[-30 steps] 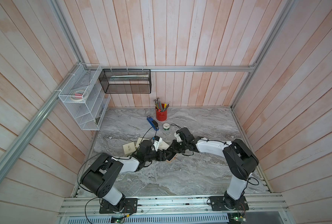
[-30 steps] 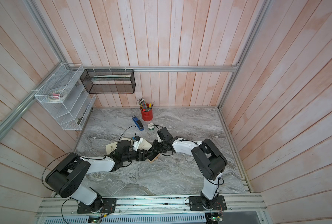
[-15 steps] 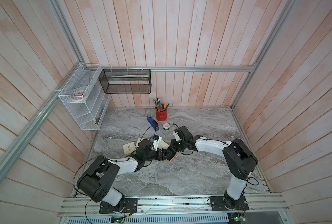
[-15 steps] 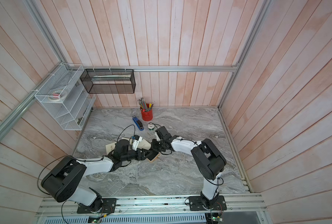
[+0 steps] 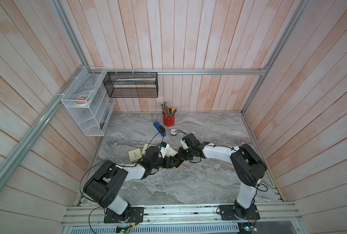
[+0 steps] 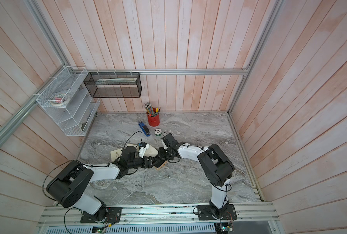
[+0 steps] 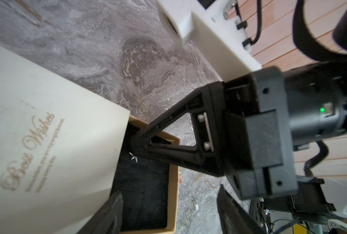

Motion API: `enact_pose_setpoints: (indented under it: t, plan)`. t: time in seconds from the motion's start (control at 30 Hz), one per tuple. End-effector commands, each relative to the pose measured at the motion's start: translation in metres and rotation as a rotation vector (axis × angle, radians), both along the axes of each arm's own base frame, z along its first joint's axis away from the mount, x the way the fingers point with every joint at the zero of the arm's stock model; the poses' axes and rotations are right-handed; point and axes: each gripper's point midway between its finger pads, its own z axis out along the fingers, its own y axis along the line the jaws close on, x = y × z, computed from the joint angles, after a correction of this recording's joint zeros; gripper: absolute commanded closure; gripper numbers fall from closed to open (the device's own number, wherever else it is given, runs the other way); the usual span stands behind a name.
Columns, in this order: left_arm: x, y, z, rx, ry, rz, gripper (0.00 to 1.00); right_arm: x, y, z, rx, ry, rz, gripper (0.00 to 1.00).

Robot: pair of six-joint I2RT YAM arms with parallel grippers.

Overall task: Place the earrings into the drawer-style jewelry box
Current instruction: Adjust the earring in the inner lining, then adjust the jewelry box at the center of the board.

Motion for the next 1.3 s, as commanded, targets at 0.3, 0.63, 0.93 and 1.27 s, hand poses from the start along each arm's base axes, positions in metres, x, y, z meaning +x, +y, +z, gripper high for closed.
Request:
enact_pose_setpoints:
  t: [0.3,0.63,0.93,1.27]
  plan:
    - [0.003,-0.002,0.000,0.008,-0.007,-0.003,0.26,0.000,-0.007,-0.007,-0.061,-0.002,0.002,1.00]
    - [0.004,-0.004,0.005,0.000,-0.016,-0.008,0.26,0.005,-0.006,0.010,-0.036,-0.057,-0.001,1.00]
    - [0.019,0.001,0.052,0.025,-0.120,0.036,0.25,0.020,-0.030,0.052,-0.096,-0.304,0.011,0.84]
    - [0.020,0.029,0.039,0.190,-0.118,0.160,0.23,0.017,-0.097,0.000,-0.304,-0.199,-0.011,0.89]
